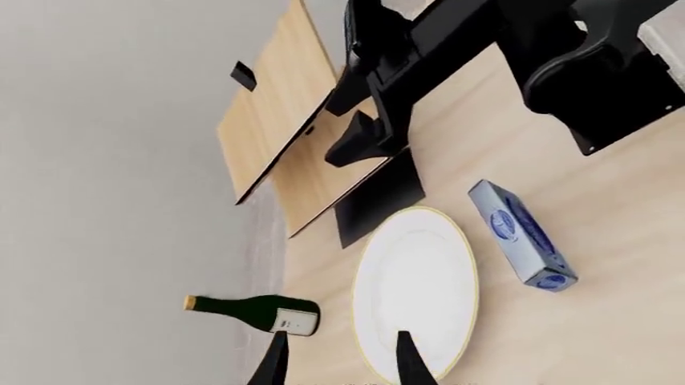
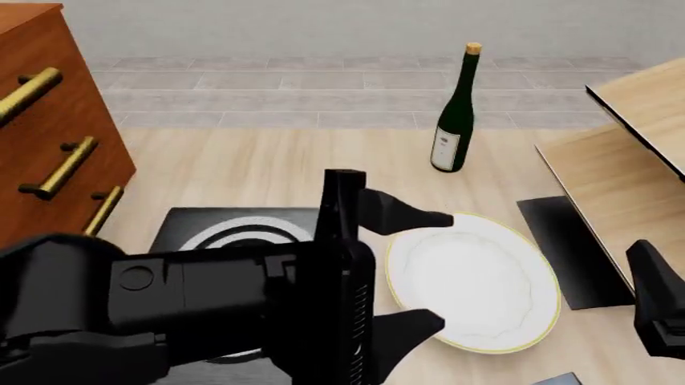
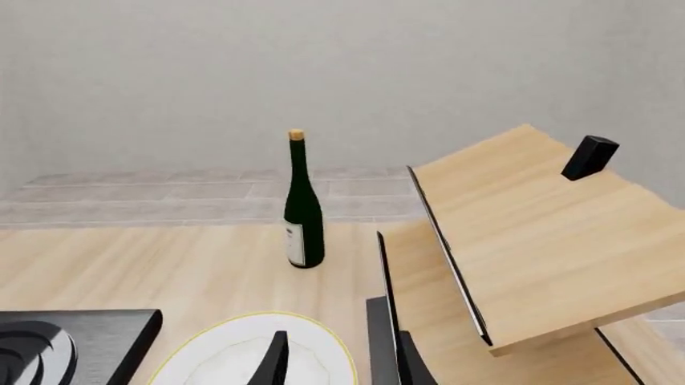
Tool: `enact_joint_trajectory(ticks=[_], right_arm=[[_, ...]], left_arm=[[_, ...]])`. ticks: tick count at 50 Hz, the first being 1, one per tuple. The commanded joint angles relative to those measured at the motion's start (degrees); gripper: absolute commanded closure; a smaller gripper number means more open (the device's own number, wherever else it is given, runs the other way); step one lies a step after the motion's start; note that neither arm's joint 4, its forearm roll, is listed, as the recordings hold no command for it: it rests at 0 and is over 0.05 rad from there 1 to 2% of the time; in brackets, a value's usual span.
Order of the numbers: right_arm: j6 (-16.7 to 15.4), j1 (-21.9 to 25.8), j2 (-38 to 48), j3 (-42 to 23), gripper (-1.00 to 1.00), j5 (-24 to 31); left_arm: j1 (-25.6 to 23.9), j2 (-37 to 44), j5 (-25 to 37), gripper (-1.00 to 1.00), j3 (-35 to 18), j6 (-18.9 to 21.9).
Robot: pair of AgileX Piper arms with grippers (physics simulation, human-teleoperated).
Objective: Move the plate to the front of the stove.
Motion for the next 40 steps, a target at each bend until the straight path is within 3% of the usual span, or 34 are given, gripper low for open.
enact_joint_trajectory(ticks=[1,40], right_arm=[[0.0,0.0,0.0,0.0,-1.0,0.0],[0.0,0.1,0.0,0.0,-1.0,-0.1]], left_arm=[[0.8,1.9,-2.4,-1.0,1.7,3.4],[0.5,10.1,-8.5,-1.0,3.2,6.2]])
